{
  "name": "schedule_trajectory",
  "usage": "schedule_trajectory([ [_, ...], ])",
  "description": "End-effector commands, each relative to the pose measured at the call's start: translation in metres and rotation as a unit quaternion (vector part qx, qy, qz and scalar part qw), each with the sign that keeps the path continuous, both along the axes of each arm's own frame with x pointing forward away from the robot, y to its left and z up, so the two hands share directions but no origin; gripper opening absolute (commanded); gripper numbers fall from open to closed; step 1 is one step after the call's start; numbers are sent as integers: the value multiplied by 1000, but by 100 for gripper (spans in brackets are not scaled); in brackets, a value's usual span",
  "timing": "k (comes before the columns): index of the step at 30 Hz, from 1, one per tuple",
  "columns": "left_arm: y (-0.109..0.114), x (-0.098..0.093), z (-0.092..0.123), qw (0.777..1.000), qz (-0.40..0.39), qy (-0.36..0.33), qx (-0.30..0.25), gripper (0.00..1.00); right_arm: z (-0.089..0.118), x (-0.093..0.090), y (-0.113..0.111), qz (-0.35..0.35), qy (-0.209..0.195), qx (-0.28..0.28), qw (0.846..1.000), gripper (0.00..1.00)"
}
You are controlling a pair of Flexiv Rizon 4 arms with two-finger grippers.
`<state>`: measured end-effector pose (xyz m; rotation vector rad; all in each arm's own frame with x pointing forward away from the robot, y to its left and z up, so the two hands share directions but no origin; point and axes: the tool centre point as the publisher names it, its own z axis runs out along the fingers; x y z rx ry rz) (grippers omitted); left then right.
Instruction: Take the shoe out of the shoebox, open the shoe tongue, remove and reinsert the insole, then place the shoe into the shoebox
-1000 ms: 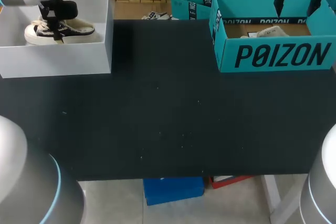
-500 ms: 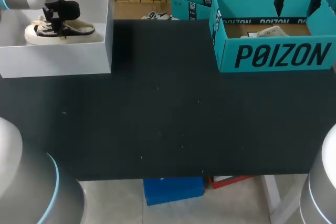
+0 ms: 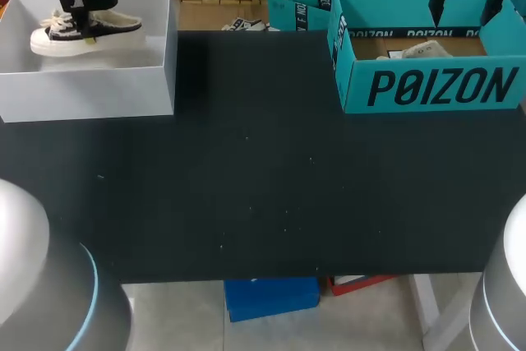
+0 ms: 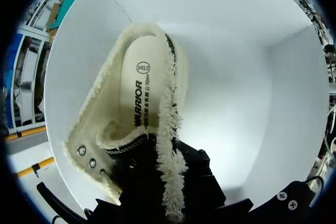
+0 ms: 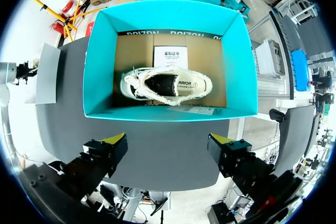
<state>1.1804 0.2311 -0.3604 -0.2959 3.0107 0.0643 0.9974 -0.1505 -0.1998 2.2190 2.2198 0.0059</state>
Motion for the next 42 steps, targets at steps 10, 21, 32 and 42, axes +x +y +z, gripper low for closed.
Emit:
schedule_trajectory([
  [10,-34,-46,96,996,29,-85,16,0,0,1,0,0,1,0,1000,100],
  [21,-108,-118,164,987,63,-150,19,0,0,1,0,0,1,0,1000,100],
  [32,-199,-195,190,984,39,-171,19,0,0,1,0,0,1,0,1000,100],
  [42,-261,-257,165,987,7,-160,26,0,0,1,0,0,1,0,1000,100],
])
